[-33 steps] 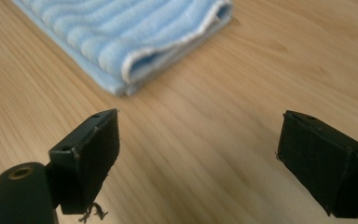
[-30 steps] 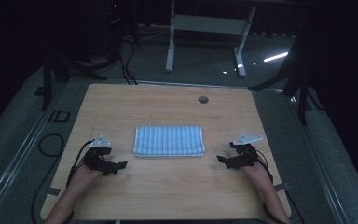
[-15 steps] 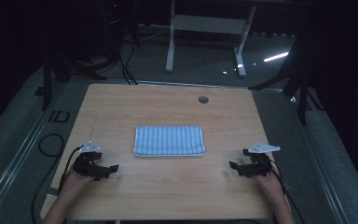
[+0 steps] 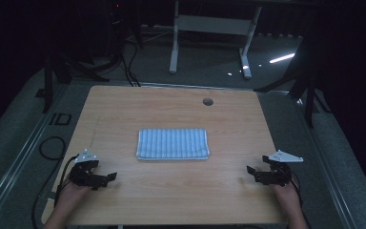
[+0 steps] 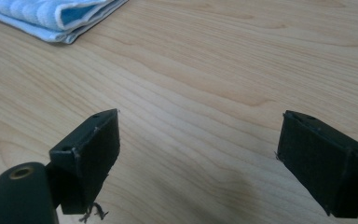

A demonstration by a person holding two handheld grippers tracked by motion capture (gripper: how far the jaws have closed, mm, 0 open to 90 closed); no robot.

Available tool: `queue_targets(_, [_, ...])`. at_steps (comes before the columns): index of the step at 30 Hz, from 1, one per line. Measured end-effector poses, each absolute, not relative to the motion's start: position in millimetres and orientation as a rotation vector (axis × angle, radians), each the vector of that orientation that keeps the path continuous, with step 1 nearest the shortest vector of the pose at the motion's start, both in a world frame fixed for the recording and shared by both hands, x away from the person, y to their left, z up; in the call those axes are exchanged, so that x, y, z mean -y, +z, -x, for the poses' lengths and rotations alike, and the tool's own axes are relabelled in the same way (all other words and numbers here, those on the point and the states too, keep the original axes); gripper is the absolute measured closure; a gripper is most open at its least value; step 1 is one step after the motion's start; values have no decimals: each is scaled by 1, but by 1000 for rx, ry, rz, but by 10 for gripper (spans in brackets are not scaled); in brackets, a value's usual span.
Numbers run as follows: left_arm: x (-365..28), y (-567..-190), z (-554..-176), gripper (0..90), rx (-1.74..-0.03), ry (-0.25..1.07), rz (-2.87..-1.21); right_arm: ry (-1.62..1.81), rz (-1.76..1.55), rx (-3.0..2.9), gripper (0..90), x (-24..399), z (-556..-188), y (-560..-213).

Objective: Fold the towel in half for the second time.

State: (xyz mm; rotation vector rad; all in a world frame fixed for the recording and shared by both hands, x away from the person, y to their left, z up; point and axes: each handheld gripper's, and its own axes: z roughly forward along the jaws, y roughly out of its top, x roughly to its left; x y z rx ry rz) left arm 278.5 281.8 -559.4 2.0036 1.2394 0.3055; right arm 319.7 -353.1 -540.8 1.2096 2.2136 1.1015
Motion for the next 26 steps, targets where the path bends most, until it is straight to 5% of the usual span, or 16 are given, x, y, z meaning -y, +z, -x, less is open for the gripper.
queue_targets(26, [-284, -561, -269, 10, -1240, 400, -1950, 1054, -1363, -1998, 143, 365, -322, -544])
